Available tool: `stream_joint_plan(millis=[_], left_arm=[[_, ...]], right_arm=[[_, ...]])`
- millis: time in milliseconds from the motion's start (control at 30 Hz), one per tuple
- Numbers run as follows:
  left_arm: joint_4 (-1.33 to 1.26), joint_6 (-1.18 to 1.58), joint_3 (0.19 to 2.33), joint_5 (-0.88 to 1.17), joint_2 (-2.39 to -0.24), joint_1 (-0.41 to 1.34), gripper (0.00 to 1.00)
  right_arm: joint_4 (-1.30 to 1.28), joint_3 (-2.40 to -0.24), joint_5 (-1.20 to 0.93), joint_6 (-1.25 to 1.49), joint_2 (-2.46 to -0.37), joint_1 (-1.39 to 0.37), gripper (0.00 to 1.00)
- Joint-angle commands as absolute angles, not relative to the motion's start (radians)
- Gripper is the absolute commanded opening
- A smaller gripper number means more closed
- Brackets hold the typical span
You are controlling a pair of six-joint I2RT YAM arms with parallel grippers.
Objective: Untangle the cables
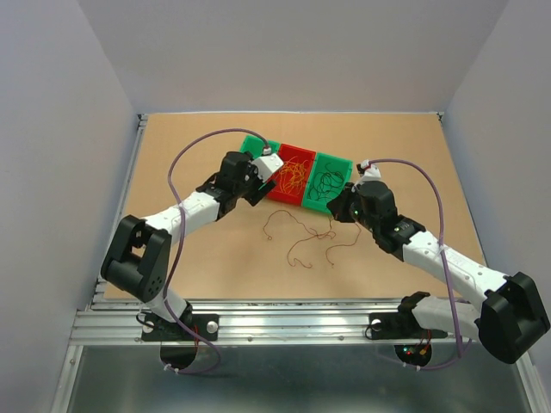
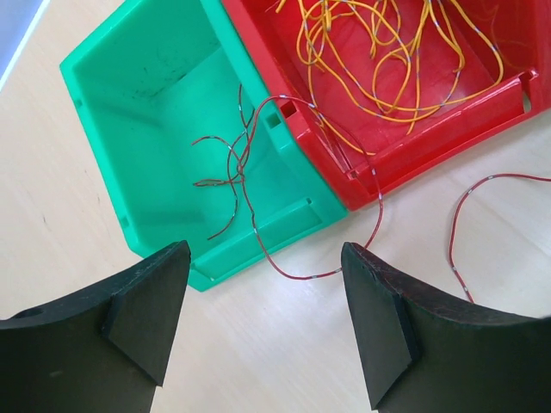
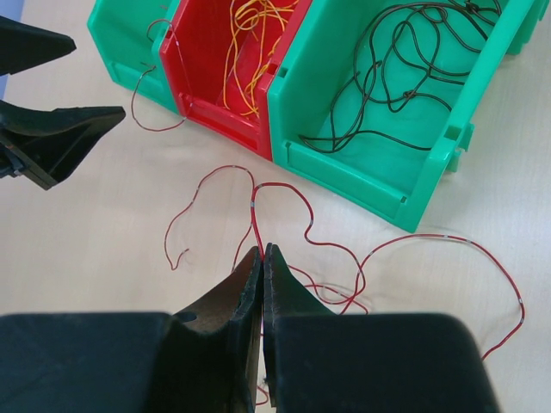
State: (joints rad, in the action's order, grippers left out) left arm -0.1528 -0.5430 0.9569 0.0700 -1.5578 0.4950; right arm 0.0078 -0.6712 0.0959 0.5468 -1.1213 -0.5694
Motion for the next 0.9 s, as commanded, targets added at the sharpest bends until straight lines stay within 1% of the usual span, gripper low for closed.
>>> stream_joint_plan(millis=[0, 367, 467, 533, 667, 800, 833, 867], left_arm=[[-0.138, -0.586, 0.974, 0.048, -1.569, 0.515, 0.81], [-0.091, -0.630, 0.982, 0.031, -1.621, 0.571, 0.79], [-0.091, -0.630, 0.986, 0.038, -1.632, 0.572, 0.77], [-0.091, -0.632, 0.991, 0.048, -1.646, 0.572, 0.72], [-0.081, -0.634, 1.009, 0.028, -1.695, 0.575, 0.60], [-0.086, -0.626, 1.022, 0.009, -1.717, 0.577, 0.29], [-0.101, -0.623, 1.017, -0.021, -1.713, 0.575, 0.13], [-0.109, -0.618, 1.014, -0.023, -1.700, 0.575, 0.05]], right_arm=[[0.041, -0.670, 0.078, 0.543, -1.114, -0.566, 0.06], [0.043, -0.673, 0.069, 0.543, -1.126, -0.566, 0.06], [0.043, -0.673, 0.066, 0.545, -1.127, -0.566, 0.06], [0.043, -0.673, 0.066, 0.543, -1.127, -0.566, 0.06], [0.043, -0.673, 0.066, 0.545, -1.129, -0.566, 0.06], [0.043, -0.675, 0.061, 0.545, -1.131, -0.568, 0.06], [0.043, -0.675, 0.061, 0.545, -1.131, -0.568, 0.06], [0.043, -0.675, 0.061, 0.545, -1.131, -0.568, 0.06]])
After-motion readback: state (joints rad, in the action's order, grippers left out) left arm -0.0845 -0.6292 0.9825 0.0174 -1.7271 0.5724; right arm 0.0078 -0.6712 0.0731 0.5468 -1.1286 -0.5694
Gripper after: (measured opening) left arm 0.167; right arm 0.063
